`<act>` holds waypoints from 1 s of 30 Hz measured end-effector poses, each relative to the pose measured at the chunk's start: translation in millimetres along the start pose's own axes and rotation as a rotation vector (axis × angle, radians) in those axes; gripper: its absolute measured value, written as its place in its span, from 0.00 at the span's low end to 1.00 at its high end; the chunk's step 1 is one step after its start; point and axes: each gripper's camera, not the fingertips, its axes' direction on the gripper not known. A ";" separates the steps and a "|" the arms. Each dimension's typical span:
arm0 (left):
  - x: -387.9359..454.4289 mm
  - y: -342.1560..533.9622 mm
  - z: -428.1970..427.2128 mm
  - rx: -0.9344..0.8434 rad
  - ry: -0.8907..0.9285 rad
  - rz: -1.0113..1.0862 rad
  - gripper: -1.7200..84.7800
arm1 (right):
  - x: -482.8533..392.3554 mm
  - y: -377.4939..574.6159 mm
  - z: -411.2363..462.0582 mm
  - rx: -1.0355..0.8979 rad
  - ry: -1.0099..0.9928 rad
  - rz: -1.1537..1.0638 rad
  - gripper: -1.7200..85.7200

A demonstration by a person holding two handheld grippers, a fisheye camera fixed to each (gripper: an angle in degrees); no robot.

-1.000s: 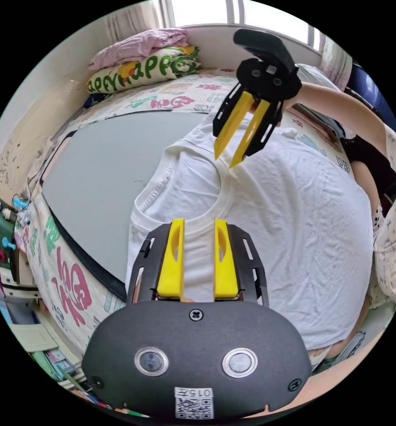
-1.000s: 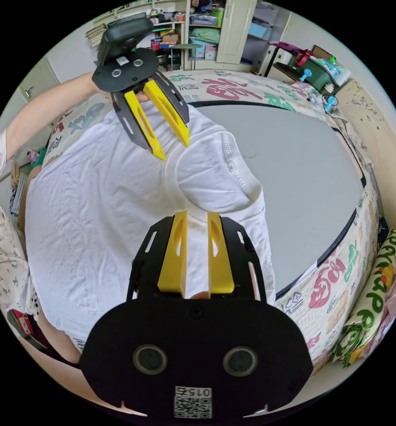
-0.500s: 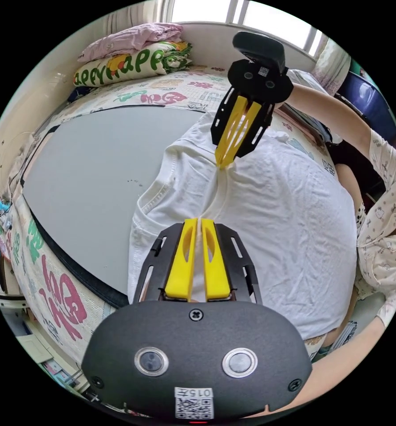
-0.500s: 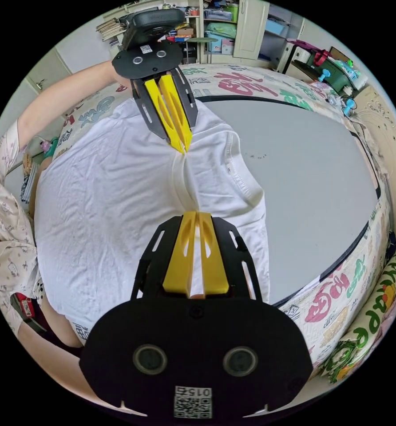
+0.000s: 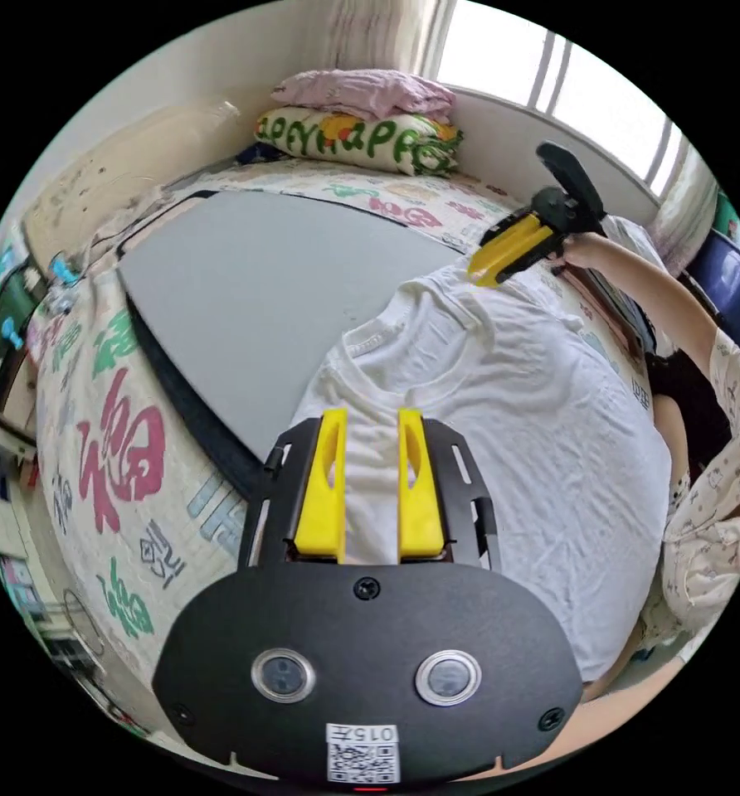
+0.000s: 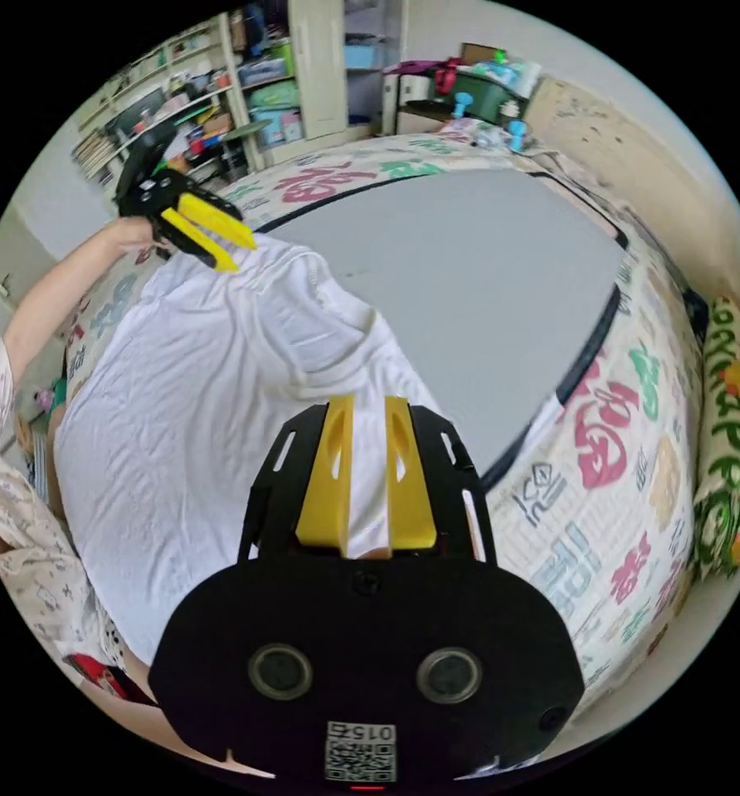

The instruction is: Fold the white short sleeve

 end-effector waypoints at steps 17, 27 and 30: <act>-26.1 219.4 -14.8 0.085 -0.102 -0.467 0.16 | 83.4 44.5 -78.7 0.117 -0.004 0.448 0.11; 7.2 430.8 -23.6 0.267 -0.118 -0.837 0.18 | 113.1 161.3 -114.9 0.182 -0.114 0.818 0.19; 27.2 433.2 -18.8 0.270 -0.111 -0.819 0.19 | 105.6 146.0 -126.1 0.147 -0.025 0.833 0.15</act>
